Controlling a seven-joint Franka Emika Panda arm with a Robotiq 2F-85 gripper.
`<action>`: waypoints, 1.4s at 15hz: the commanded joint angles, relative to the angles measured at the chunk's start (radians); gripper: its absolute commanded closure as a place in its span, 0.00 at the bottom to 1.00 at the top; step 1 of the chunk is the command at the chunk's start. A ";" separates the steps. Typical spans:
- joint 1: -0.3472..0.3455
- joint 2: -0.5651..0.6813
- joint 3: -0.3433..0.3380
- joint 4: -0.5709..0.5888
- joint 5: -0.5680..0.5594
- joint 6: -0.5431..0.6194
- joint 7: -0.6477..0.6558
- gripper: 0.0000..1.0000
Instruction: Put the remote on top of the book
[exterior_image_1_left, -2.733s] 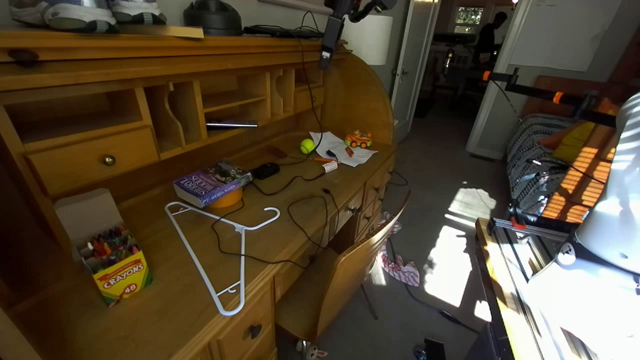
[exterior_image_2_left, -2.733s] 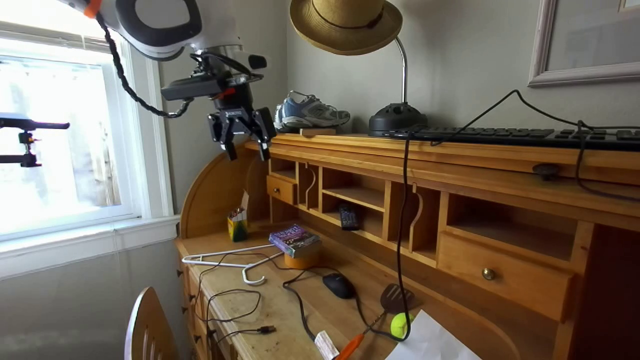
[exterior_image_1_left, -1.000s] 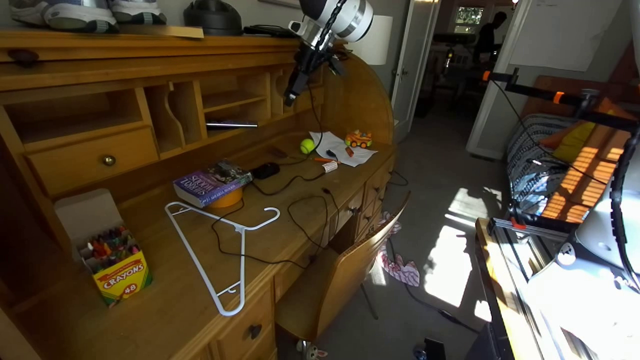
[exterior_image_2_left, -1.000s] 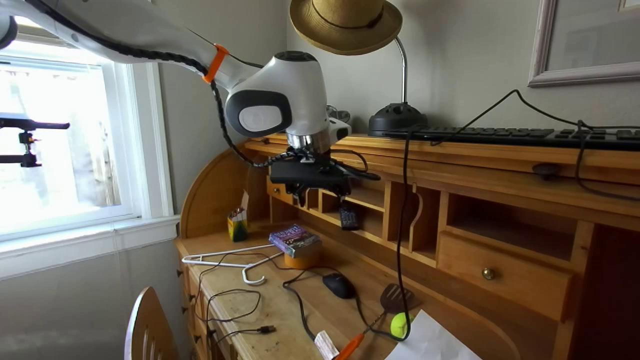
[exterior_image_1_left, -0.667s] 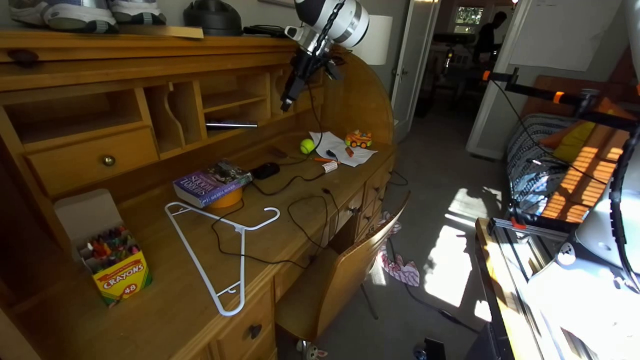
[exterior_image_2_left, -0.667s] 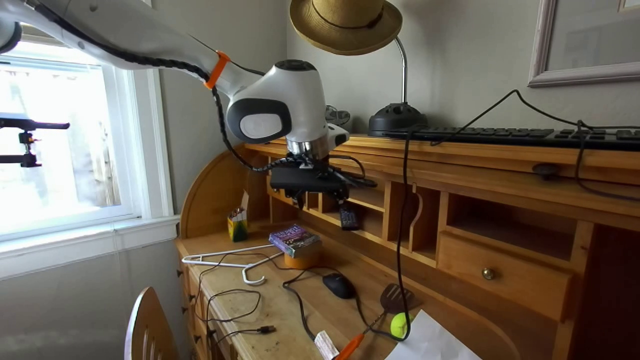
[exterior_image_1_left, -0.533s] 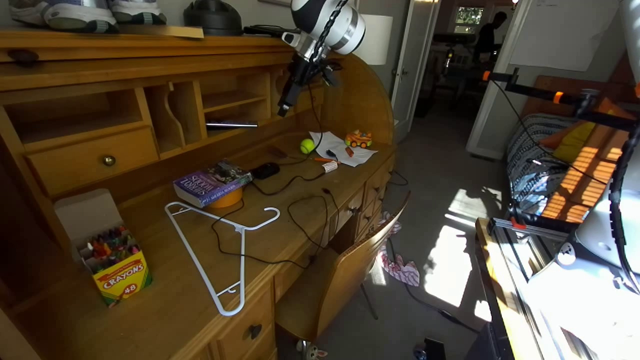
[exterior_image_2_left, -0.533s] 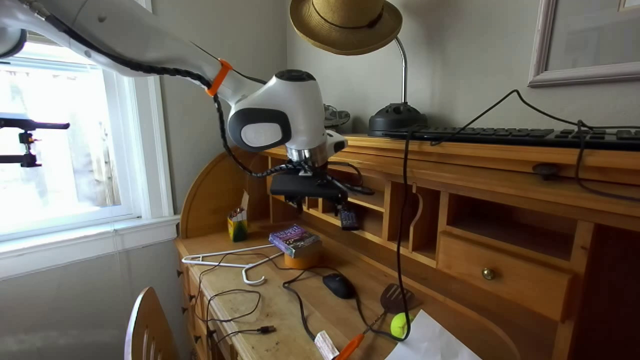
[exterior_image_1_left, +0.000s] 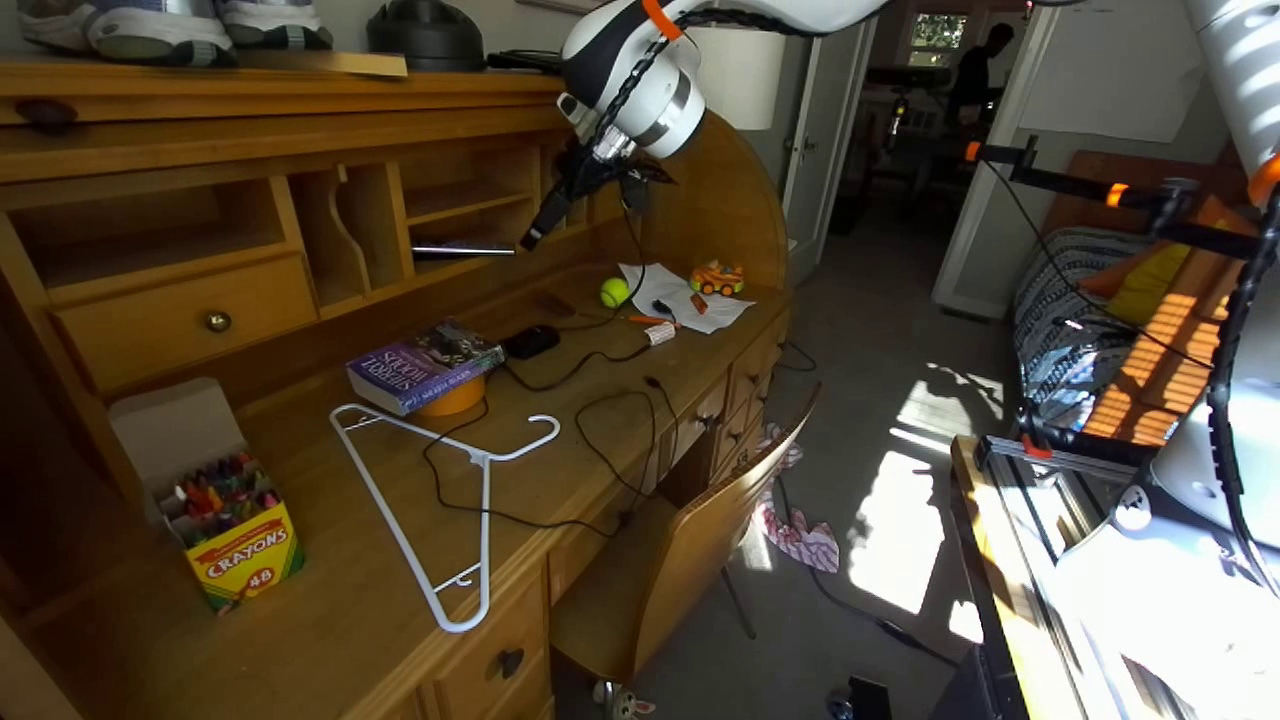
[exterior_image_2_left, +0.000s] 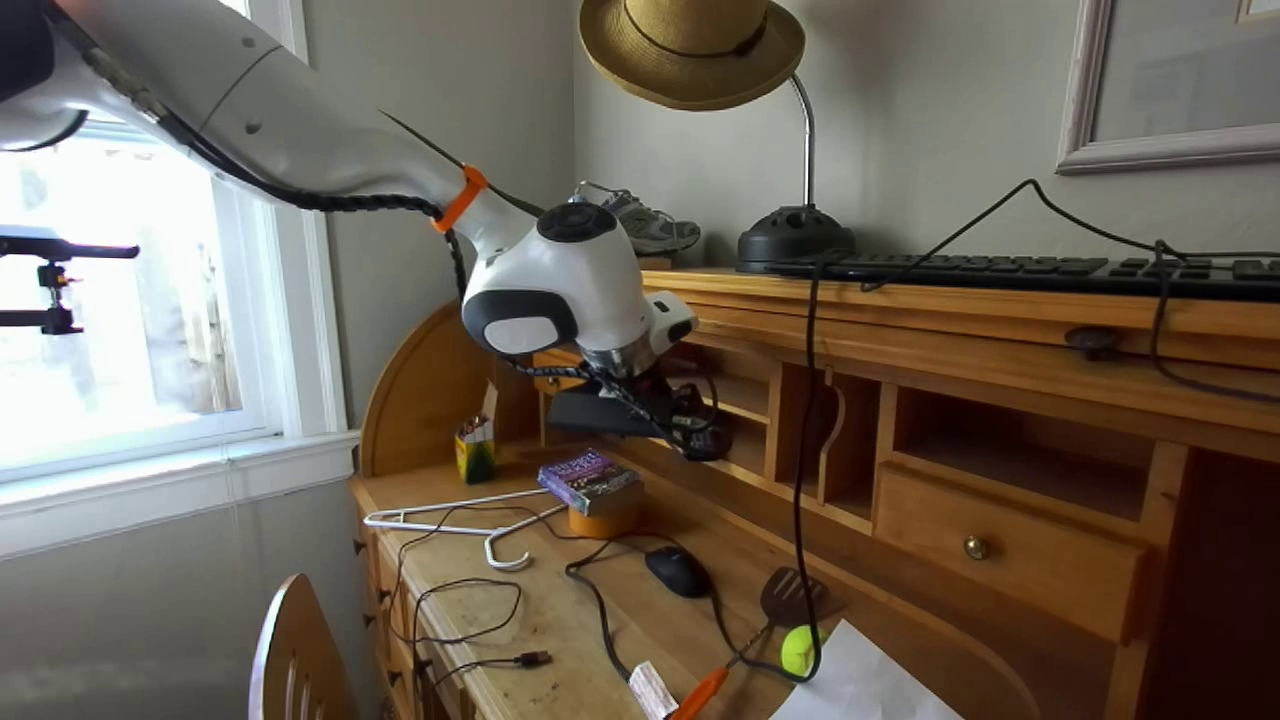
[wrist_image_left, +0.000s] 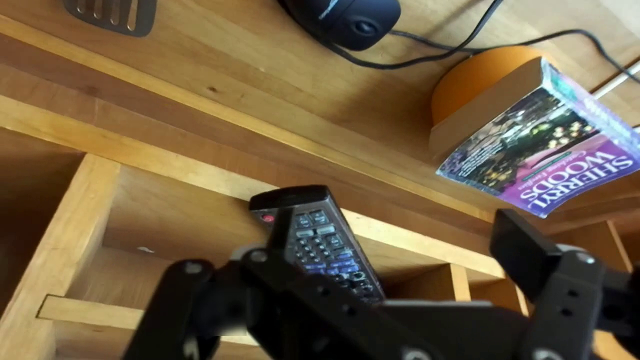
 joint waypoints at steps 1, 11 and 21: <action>-0.065 0.064 0.084 0.073 0.104 0.037 -0.083 0.00; -0.095 0.162 0.113 0.191 0.147 0.005 -0.217 0.00; -0.112 0.270 0.146 0.305 0.214 -0.042 -0.363 0.00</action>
